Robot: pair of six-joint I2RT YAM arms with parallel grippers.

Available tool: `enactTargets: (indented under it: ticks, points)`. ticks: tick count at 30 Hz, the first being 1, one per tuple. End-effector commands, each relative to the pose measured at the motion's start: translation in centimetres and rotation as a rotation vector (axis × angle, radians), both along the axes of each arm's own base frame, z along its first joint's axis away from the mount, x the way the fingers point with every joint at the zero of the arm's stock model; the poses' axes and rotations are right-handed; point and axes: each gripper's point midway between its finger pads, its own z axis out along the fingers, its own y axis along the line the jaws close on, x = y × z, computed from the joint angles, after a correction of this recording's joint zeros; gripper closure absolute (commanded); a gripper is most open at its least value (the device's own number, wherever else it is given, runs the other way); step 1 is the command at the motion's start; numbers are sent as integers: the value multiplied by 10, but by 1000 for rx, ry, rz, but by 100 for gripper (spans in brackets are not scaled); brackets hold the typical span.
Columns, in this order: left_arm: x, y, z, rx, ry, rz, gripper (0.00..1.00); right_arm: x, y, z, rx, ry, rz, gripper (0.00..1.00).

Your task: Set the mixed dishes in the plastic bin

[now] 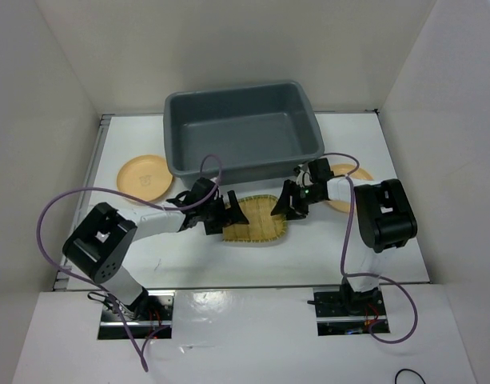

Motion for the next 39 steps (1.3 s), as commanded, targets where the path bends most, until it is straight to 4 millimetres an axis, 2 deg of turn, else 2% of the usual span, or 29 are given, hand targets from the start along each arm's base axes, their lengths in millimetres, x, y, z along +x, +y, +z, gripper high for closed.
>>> enactTargets:
  ticks: [1,3,4,7,9,10,11,12,13,14,15,17,18,20,21,23,24,27,28,29,31,32,33,34,35,36,37,38,39]
  points:
    - [-26,6,-43,85,122,-31,0,9,16,5,13,-125,88,43]
    - [-23,-4,-42,74,112,-57,0,-1,22,9,37,-130,114,52]
    - [-29,-6,-49,80,136,-73,0,-6,27,13,48,-154,143,55]
    - [-30,-19,-47,65,124,-106,1,-10,31,28,71,-199,176,72]
    - [-33,-25,-47,59,127,-126,1,-17,28,33,59,-210,205,90]
    - [-36,-27,-47,60,127,-135,1,-13,28,51,63,-261,215,96]
    - [-34,-29,-41,54,120,-135,1,-14,28,59,61,-278,226,100]
    - [-35,-33,-34,42,102,-144,1,-24,24,62,53,-254,235,100]
    - [-35,-32,-28,47,97,-154,1,-21,24,85,55,-329,255,100]
    - [-36,-31,-23,48,97,-154,1,-24,22,93,51,-351,271,100]
    - [-31,-33,-5,33,49,-156,0,-33,22,107,66,-345,294,100]
    - [-34,-30,13,40,26,-151,0,-44,20,134,79,-441,356,100]
    - [-31,-28,37,18,-37,-145,0,-50,19,145,91,-468,382,100]
    - [-35,-25,64,0,-83,-142,0,-63,16,180,129,-567,423,100]
    - [-37,-22,93,-44,-142,-126,0,-67,16,198,145,-627,441,100]
    - [-40,-11,113,-56,-184,-90,0,-79,16,224,179,-718,480,100]
    - [-44,-5,135,-95,-231,-68,0,-87,15,240,189,-779,485,100]
    - [-56,16,143,-103,-252,-18,0,-101,17,258,247,-805,498,100]
    - [-57,23,144,-110,-246,5,0,-99,18,261,255,-804,483,100]
    - [-64,29,149,-127,-266,6,0,-92,23,281,291,-823,428,100]
    - [-67,41,156,-136,-280,51,0,-70,26,304,299,-887,364,100]
    - [-71,47,172,-168,-328,63,0,-53,29,317,302,-936,343,100]
    - [-76,54,171,-166,-321,83,0,-39,32,340,304,-977,330,100]
    - [-78,59,177,-179,-336,100,0,-11,40,327,303,-899,319,100]
    - [-81,66,192,-215,-375,133,0,11,40,339,310,-940,292,100]
    - [-84,71,190,-214,-382,141,0,29,38,360,320,-959,247,100]
    - [-87,75,189,-218,-377,157,0,61,44,343,306,-908,233,100]
    - [-91,80,197,-242,-399,175,0,76,47,366,305,-954,229,100]
    - [-91,84,198,-244,-405,184,0,97,43,364,273,-974,215,100]
